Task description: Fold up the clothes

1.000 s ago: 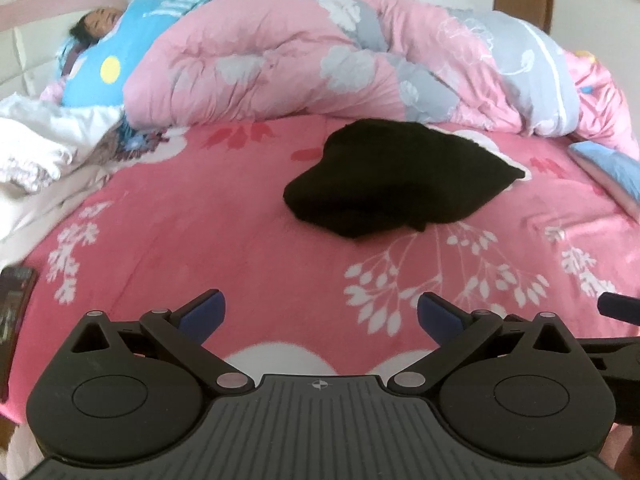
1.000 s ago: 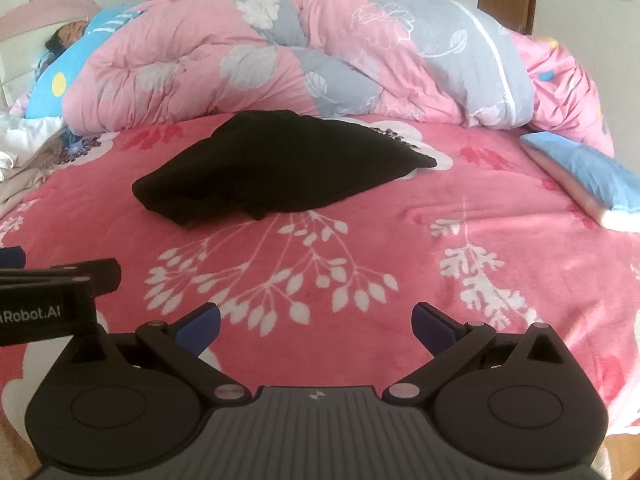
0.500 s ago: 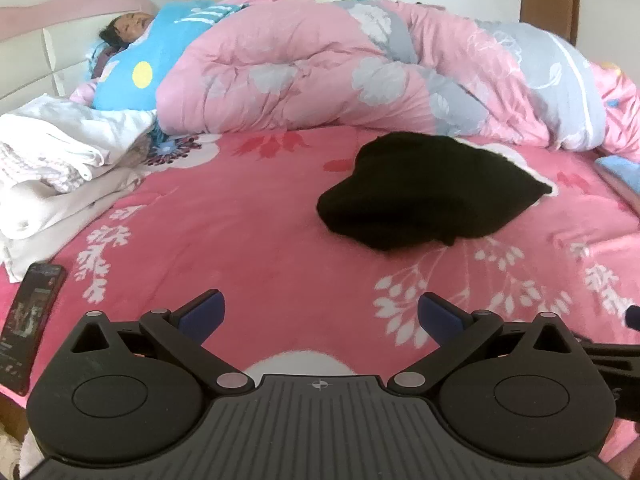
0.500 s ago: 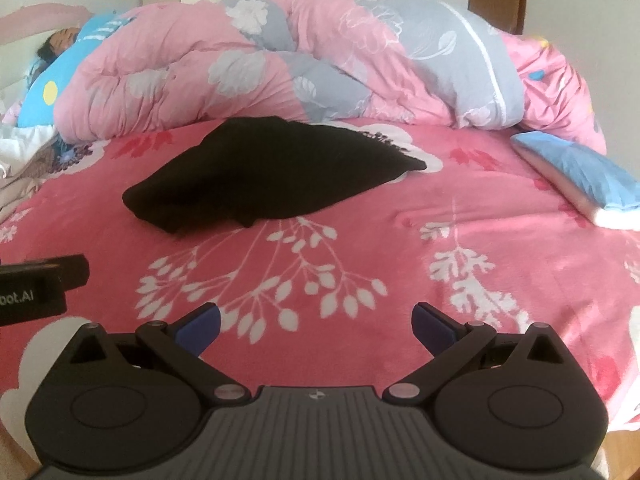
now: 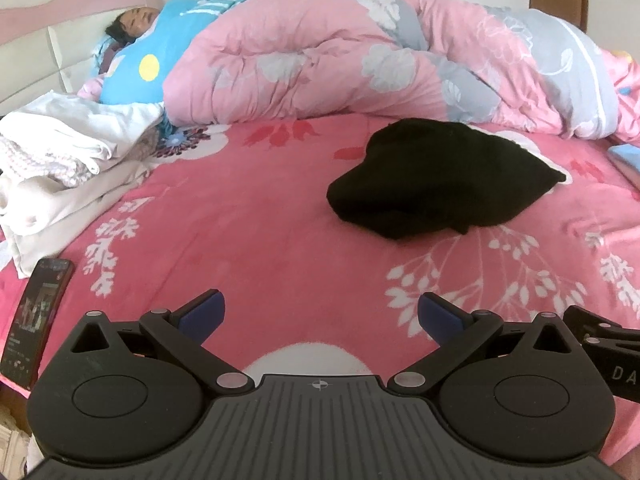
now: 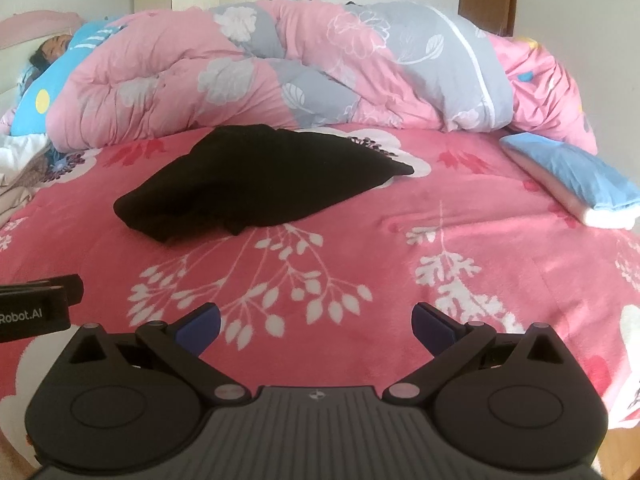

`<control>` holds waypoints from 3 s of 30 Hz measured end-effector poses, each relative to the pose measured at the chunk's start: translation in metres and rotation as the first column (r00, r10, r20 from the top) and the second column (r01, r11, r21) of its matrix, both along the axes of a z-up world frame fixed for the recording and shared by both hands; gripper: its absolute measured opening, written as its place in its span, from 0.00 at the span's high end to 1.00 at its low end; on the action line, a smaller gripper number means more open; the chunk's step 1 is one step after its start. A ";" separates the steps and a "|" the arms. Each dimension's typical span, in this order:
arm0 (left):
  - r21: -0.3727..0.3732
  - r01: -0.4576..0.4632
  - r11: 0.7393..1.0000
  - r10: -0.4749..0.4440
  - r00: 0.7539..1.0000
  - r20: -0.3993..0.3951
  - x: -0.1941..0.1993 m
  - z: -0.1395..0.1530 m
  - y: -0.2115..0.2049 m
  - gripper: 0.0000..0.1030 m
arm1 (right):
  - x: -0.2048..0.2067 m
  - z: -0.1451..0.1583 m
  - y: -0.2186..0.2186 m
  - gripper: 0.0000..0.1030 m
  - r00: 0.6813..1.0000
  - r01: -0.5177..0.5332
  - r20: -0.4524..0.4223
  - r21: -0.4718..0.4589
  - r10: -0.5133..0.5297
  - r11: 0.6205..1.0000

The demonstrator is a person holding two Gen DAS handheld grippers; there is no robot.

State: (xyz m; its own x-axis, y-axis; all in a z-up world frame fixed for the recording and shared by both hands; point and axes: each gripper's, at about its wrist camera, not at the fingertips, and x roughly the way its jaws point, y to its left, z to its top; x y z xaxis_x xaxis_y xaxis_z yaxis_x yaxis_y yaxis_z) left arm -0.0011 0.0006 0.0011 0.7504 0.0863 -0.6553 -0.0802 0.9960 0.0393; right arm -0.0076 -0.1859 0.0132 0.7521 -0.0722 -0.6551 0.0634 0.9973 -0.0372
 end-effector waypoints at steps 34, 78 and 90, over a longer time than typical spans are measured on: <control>-0.018 0.007 1.000 -0.007 1.000 -0.017 0.011 -0.009 0.007 0.00 | 0.005 -0.004 0.006 0.00 1.000 -0.012 -0.010 -0.013 0.012 1.000; -0.176 0.318 0.932 -0.301 0.947 0.115 0.104 -0.016 -0.016 0.95 | 0.191 -0.021 0.002 0.76 0.920 -0.358 0.171 0.002 0.353 0.934; -0.283 0.420 0.862 -0.423 0.904 0.053 -0.004 -0.007 0.008 0.95 | 0.026 -0.009 -0.041 0.77 0.920 -0.381 0.146 0.116 0.364 0.917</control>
State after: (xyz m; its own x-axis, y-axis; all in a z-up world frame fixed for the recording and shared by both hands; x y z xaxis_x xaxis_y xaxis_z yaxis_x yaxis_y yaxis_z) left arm -0.0051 0.0083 -0.0055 0.6665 -0.4254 -0.6122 0.3488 0.9037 -0.2483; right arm 0.0188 -0.2273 0.0043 0.7796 0.3139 -0.5420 -0.3184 0.9438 0.0886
